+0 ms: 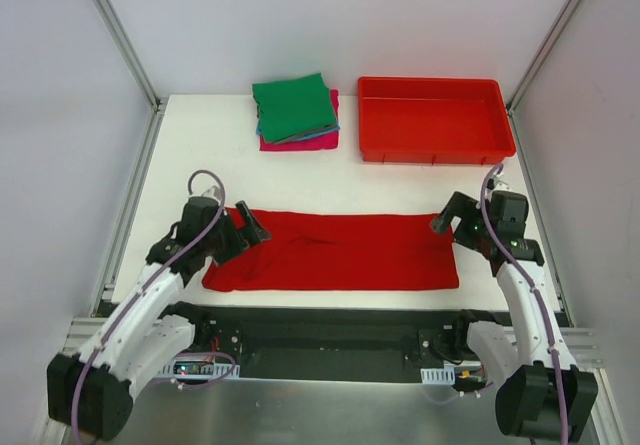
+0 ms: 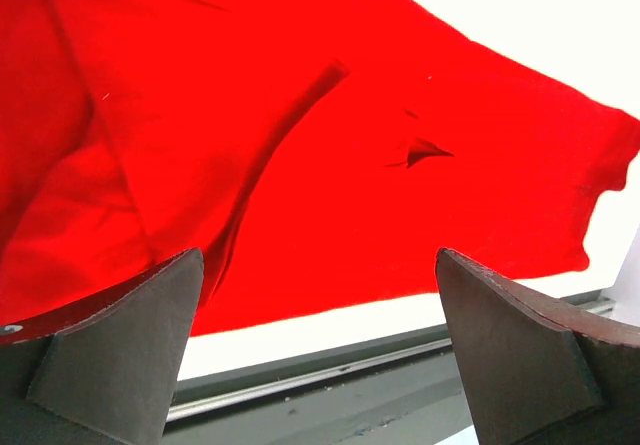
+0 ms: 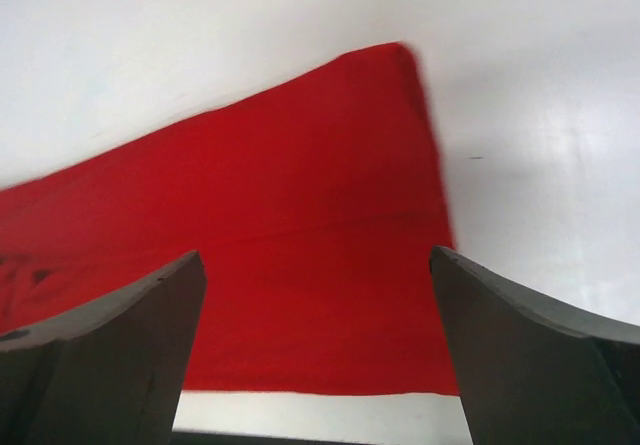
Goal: Fold and stack the t-shirts
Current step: Fold the other side of the tshirt into a rectangle, then rotate the tshirt 70 degrees, then grab the bottom of the folded rectangular tshirt with both arms
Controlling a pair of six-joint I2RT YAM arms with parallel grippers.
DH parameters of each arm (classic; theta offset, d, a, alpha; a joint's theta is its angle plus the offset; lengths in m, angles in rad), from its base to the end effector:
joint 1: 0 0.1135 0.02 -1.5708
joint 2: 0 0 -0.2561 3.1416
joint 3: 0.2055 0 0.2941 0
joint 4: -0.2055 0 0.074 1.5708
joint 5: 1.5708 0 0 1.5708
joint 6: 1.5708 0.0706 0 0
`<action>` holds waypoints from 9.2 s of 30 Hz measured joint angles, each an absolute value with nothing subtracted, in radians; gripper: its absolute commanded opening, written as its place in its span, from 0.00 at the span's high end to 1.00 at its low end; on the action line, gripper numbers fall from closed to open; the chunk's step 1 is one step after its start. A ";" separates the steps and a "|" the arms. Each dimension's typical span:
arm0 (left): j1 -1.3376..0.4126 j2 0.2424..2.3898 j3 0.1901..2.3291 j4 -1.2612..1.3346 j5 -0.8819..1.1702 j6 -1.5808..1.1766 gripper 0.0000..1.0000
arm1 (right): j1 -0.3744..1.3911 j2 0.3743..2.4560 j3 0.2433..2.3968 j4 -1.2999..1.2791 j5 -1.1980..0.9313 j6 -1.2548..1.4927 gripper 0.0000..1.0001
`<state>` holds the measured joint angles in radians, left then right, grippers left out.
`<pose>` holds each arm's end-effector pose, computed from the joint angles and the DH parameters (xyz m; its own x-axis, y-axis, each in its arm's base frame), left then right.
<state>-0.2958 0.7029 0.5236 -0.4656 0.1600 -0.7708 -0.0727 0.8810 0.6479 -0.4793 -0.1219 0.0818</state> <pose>0.2200 -0.0788 0.2004 -0.6978 -0.5064 -0.5066 -0.1068 0.7729 -0.6255 0.2600 -0.0103 0.2088 -0.6513 0.1288 -0.7478 0.0337 0.9894 0.1411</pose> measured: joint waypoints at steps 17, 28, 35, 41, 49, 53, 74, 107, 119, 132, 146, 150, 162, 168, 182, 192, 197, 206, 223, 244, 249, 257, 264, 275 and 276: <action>-0.590 1.269 0.659 -0.198 0.154 -0.667 0.01 | -0.072 0.815 0.566 -0.461 -0.397 0.026 0.04; -0.631 1.113 0.665 -0.227 -0.046 -0.610 0.01 | -0.072 0.802 0.565 -0.460 -0.398 0.024 0.04; -0.498 1.278 0.748 -0.242 -0.113 -0.585 0.01 | -0.072 0.803 0.559 -0.461 -0.396 0.023 0.04; -0.489 1.400 0.770 -0.241 -0.006 -0.582 0.01 | -0.072 0.804 0.559 -0.461 -0.382 0.023 0.04; -0.598 1.348 0.749 -0.216 0.104 -0.582 0.01 | -0.072 0.814 0.558 -0.461 -0.378 0.022 0.04; -0.629 1.308 0.714 -0.199 0.171 -0.583 0.01 | -0.072 0.814 0.558 -0.461 -0.374 0.022 0.04; -0.862 1.155 0.715 -0.244 0.105 -0.587 0.01 | -0.072 0.810 0.558 -0.461 -0.361 0.021 0.04; -0.871 1.380 0.870 -0.276 0.047 -0.642 0.01 | -0.072 0.827 0.544 -0.471 -0.350 0.021 0.04; -0.600 1.212 0.786 -0.342 -0.088 -0.692 0.01 | 0.030 1.056 0.651 -0.419 -0.306 0.050 0.04; -0.341 1.543 0.859 -0.377 -0.075 -0.797 0.01 | 0.070 1.478 0.789 -0.322 -0.189 0.091 0.04; -0.114 1.920 1.318 -0.409 -0.011 -0.792 0.01 | 0.299 1.317 0.661 -0.394 -0.255 0.127 0.04; -0.057 2.023 1.468 -0.450 -0.011 -0.788 0.01 | 0.384 1.290 0.635 -0.410 -0.324 0.135 0.04; -0.018 2.231 1.790 -0.504 0.029 -0.657 0.01 | 0.561 1.357 0.617 -0.206 -0.453 0.255 0.04; 0.003 2.319 1.935 -0.521 0.036 -0.633 0.01 | 0.682 1.480 0.708 -0.150 -0.461 0.308 0.04; 0.173 2.651 2.464 -0.493 0.218 -0.644 0.01 | 0.883 1.899 1.156 -0.109 -0.517 0.384 0.04; 0.210 2.692 2.484 -0.363 0.379 -0.703 0.01 | 0.904 1.987 1.306 -0.171 -0.525 0.363 0.04; 0.196 2.579 2.342 -0.371 0.413 -0.657 0.01 | 0.898 1.888 1.314 -0.303 -0.467 0.246 0.04; 0.050 1.910 1.872 -0.386 0.329 -0.511 0.01 | 0.874 1.359 1.087 -0.267 -0.290 0.197 0.04; -0.776 0.966 0.566 -0.453 -0.132 -0.708 0.06 | 0.672 1.027 0.672 -0.212 -0.149 0.263 0.04; -0.805 1.003 0.479 -0.456 -0.060 -0.864 0.23 | 0.671 1.179 0.664 -0.142 -0.227 0.282 0.04; -0.806 0.923 0.492 -0.498 -0.015 -0.867 0.23 | 0.671 1.243 0.668 -0.122 -0.269 0.290 0.04; -0.805 0.930 0.542 -0.652 -0.041 -0.959 0.37 | 0.685 1.349 0.716 -0.085 -0.308 0.326 0.04; -0.806 1.058 0.541 -0.733 -0.088 -1.071 0.50 | 0.750 1.490 0.817 -0.062 -0.323 0.346 0.01; -0.759 1.073 0.524 -0.711 -0.132 -1.114 0.58 | 0.788 1.665 0.883 -0.044 -0.351 0.385 0.14; -0.749 1.075 0.517 -0.703 -0.131 -1.111 0.61 | 0.790 1.668 0.886 -0.040 -0.352 0.386 0.18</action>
<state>-0.7494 1.0748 0.5171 -0.7029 -0.1310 -1.1114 0.7902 1.6684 0.8860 -0.0402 -0.3523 0.3862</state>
